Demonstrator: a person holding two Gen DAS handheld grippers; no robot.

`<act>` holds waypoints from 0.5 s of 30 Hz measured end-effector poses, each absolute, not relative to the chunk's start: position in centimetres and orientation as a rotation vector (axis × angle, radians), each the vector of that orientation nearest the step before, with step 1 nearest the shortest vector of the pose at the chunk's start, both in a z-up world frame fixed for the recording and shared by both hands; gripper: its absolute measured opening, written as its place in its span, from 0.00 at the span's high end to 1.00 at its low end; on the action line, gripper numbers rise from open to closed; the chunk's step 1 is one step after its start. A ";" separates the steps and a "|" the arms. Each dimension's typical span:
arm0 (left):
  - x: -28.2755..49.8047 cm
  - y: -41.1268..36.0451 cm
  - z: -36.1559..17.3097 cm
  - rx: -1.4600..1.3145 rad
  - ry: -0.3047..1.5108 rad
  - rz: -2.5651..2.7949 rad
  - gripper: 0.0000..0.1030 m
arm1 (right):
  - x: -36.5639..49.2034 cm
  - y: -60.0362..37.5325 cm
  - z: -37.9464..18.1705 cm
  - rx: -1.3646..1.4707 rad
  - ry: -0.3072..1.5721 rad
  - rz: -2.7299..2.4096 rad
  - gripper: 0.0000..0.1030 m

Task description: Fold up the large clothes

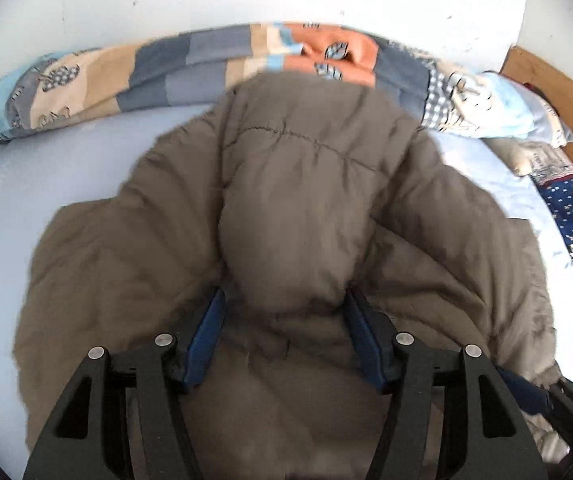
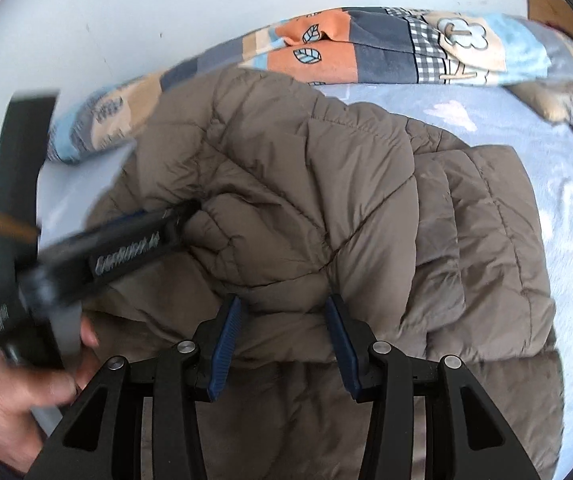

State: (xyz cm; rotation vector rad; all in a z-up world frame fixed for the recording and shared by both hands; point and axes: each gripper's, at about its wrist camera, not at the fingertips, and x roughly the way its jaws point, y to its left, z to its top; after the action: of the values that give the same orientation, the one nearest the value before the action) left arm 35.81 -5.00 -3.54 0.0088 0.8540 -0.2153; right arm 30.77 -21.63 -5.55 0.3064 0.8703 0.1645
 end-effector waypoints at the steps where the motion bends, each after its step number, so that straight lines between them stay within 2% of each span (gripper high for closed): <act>1: 34.8 -4.6 -2.9 0.003 0.845 -0.214 0.41 | 30.3 -21.8 -5.2 0.322 0.865 0.165 0.53; 15: 17.8 1.6 1.3 0.023 0.830 -0.189 0.38 | 16.5 -24.6 -3.4 0.350 0.830 0.148 0.53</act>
State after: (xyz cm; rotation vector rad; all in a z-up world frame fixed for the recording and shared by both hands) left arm 17.79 1.55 1.27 0.0226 0.8304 -0.1885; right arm 16.55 -24.60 -3.37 0.3504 0.8295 0.1476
